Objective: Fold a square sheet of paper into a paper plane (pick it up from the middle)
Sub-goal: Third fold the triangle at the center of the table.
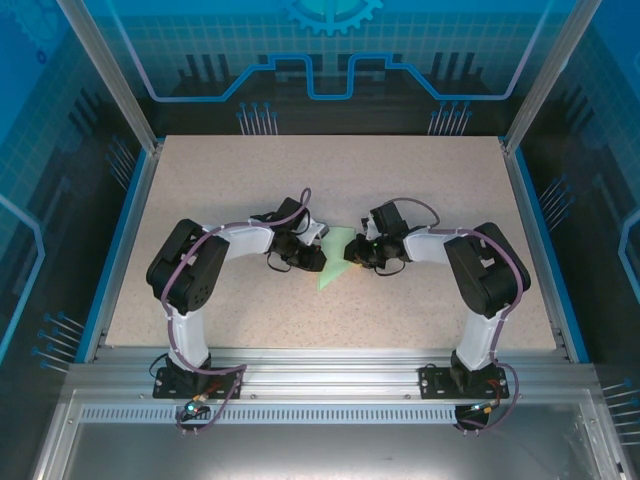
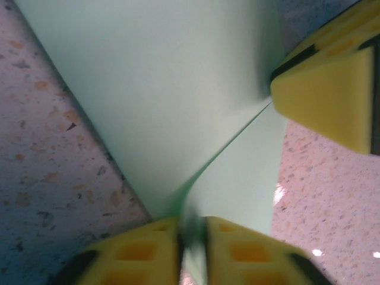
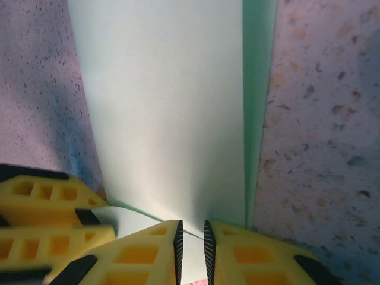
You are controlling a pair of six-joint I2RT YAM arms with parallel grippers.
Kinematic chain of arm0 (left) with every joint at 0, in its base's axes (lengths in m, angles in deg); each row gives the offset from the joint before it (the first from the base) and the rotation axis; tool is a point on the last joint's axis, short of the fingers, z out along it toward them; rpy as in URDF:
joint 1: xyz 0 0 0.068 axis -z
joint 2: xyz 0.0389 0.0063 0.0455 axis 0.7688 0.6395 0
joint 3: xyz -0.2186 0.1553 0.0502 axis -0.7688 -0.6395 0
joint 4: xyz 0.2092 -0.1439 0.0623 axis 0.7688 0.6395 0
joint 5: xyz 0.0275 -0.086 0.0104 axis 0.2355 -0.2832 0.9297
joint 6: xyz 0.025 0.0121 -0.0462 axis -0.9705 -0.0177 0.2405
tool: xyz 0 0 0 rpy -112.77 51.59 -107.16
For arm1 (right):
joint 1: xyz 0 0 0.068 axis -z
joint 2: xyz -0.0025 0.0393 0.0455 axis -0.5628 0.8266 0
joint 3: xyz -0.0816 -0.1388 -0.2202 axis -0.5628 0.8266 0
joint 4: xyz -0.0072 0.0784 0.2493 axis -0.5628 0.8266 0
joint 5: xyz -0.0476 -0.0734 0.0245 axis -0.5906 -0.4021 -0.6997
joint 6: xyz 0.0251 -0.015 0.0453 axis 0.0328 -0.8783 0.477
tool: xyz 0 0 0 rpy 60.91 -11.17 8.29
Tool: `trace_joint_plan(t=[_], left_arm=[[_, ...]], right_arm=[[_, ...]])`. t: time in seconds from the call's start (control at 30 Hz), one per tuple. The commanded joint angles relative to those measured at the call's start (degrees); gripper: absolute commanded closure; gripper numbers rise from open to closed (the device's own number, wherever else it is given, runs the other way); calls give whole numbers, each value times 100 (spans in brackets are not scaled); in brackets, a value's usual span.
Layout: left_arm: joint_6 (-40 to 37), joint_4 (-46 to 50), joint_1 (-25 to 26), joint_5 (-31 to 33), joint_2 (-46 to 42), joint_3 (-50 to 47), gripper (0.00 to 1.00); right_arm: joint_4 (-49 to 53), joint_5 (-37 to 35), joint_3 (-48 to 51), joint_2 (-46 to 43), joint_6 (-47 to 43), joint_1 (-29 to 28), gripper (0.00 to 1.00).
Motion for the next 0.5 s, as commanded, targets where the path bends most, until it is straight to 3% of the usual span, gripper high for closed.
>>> trace_joint_plan(t=[0.0,0.17,0.27,0.47], left_arm=[[152,296,-71,-11,-171,157,68],[663,505,-288,578,-893,238,55],[851,702,-316,895,-1204,266,54],[1023,686,-152,58,-1545,193,79]], right_arm=[[417,57,-189,29,-306,60,80],[529,200,-302,-102,-410,61,78],[542,196,-301,-313,-424,65,75],[780,53,-269,-746,-496,71,68]])
